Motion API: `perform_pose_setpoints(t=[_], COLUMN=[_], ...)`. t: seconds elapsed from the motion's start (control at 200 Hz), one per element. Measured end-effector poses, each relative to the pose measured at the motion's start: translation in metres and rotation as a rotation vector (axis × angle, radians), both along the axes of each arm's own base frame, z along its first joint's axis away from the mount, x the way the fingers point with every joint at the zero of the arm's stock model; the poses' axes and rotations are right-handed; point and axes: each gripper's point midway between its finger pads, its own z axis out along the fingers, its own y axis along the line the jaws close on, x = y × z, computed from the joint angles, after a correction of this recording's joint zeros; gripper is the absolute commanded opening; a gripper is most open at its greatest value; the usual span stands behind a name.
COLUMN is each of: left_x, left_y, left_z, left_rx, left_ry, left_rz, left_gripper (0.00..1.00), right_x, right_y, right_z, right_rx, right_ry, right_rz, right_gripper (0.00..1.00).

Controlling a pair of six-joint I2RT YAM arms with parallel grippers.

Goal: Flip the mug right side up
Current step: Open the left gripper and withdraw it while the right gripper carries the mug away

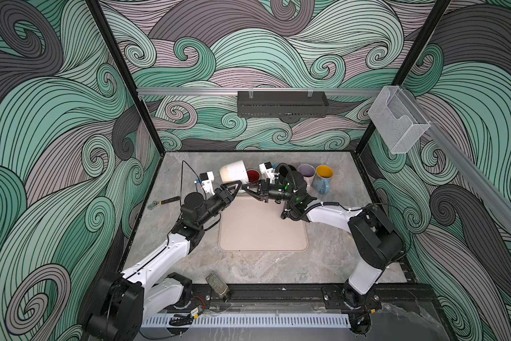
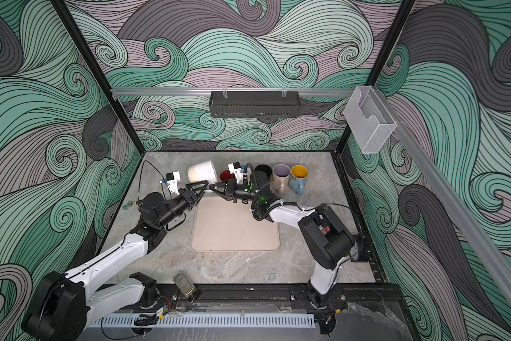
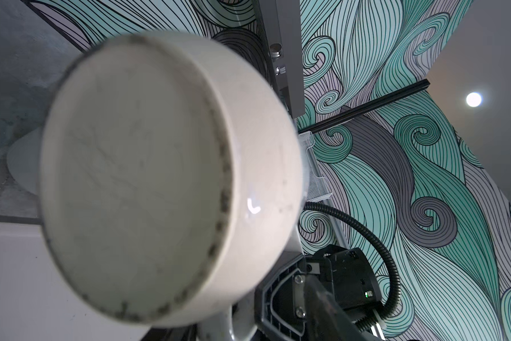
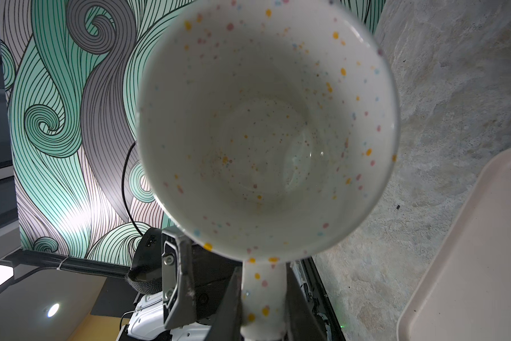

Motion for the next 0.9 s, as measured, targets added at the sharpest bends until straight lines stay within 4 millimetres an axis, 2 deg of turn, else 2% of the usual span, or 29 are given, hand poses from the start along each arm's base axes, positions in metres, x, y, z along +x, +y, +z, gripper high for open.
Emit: perform_pose_setpoints(t=[0.28,0.535,0.726,0.896], left_x=[-0.005,-0.009,-0.02,-0.033], left_y=[0.008,0.011,0.018,0.03], left_z=[-0.016,-0.023,-0.033,-0.024], left_rx=[0.078,0.1,0.119,0.146], left_ry=[0.046,0.069,0.086,0.058], left_rz=[0.025,0.037,0.051,0.086], left_gripper=[0.58,0.58,0.57,0.58], right_x=[0.003,0.009,0.016,0.028], right_y=[-0.003,-0.001,0.001,0.005], right_z=[-0.016,-0.021,-0.034,-0.052], right_rx=[-0.054,-0.069,-0.091,-0.146], right_ry=[0.035,0.043,0.052,0.067], right_rz=[-0.009,-0.014,-0.018,-0.031], right_gripper=[0.0,0.0,0.0,0.0])
